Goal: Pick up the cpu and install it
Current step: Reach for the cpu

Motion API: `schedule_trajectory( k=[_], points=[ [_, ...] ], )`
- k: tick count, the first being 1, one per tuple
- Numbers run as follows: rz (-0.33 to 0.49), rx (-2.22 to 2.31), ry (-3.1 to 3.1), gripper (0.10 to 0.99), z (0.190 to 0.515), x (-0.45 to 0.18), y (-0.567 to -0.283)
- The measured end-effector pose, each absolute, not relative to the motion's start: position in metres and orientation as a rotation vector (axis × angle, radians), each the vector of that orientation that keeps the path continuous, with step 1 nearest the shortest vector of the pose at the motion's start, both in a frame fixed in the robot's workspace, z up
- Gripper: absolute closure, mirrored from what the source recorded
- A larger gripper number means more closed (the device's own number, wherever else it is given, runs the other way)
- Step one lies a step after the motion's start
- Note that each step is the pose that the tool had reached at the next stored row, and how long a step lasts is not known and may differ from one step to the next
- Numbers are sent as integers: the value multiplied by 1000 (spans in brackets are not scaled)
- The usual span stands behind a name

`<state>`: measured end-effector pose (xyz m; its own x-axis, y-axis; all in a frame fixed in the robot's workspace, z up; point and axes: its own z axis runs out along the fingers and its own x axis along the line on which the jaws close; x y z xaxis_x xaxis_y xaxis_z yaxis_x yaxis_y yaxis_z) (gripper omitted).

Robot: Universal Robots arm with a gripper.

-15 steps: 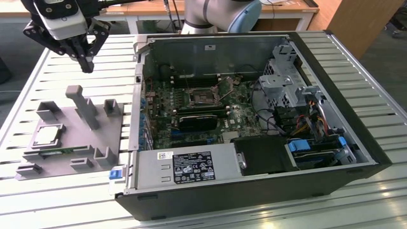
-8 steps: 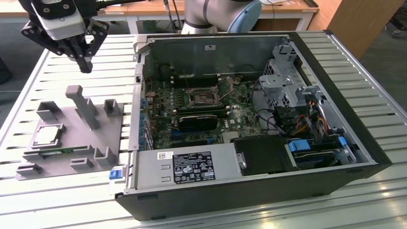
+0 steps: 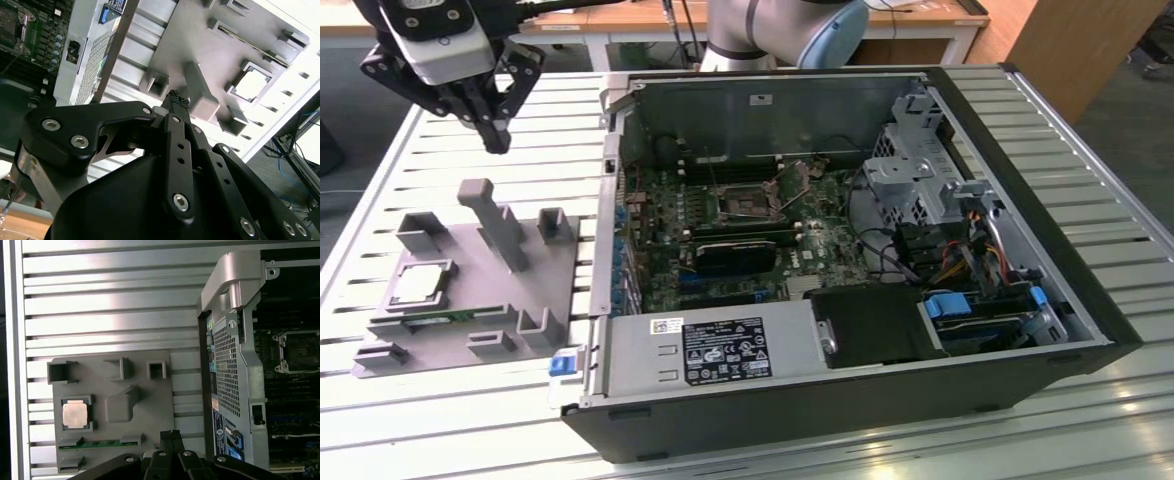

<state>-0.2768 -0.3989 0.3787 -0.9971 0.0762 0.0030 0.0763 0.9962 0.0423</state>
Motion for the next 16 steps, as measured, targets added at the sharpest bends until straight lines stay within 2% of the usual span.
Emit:
schedule_trajectory(
  k=[16],
  points=[
    [-66, -120, -3136, 980, 378, -283, -399]
  ],
)
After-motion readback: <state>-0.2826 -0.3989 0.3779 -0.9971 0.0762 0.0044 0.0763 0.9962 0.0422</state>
